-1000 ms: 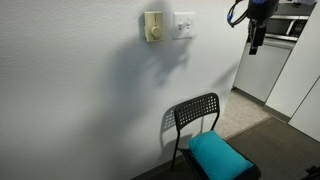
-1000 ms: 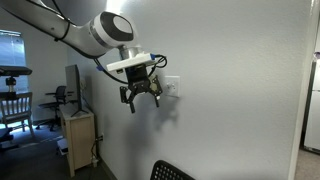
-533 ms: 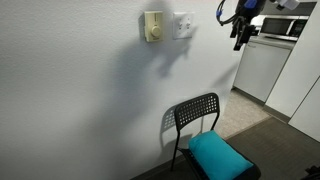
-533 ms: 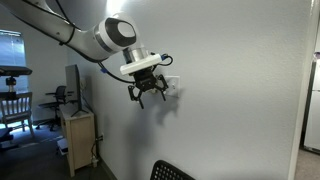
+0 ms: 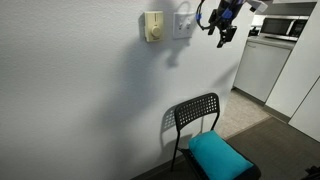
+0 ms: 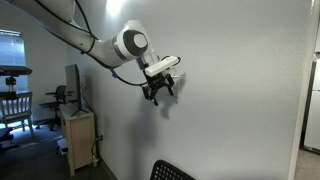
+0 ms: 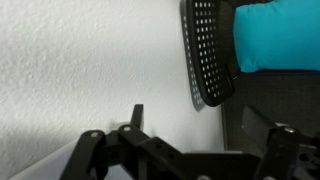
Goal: Turn off the light
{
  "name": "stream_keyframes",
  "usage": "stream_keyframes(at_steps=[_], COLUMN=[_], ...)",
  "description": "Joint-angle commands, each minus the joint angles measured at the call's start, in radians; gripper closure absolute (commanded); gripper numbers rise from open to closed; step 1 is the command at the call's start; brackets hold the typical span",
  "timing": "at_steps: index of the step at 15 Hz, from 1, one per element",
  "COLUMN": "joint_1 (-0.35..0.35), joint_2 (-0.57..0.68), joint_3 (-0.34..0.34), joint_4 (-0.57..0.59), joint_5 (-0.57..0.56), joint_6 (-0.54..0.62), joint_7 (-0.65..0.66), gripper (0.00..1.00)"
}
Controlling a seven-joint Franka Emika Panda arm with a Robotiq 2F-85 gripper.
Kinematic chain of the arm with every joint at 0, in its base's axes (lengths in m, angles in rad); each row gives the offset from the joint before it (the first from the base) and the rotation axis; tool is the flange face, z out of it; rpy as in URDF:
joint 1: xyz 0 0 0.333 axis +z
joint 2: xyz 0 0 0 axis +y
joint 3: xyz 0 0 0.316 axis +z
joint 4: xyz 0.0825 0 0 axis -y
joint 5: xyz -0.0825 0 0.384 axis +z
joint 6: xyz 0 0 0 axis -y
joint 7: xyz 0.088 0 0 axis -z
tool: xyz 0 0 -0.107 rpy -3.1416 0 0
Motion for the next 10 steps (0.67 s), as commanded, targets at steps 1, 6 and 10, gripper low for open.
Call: stream_keyframes(at_steps=[1,6,10], joint_1=[-0.02,-0.028,-0.029], joint_2=[0.072,0.12,0.152], joint_3=[0.013,0.023,0.026], joint_4=[0.094,0.132,0.153], joint_5=[-0.032,0.013,0.012], joint_6=[0.092,0.253,0.339], joint_7=[-0.1,-0.133,-0.123], gripper=[0.0,0.0,0.0])
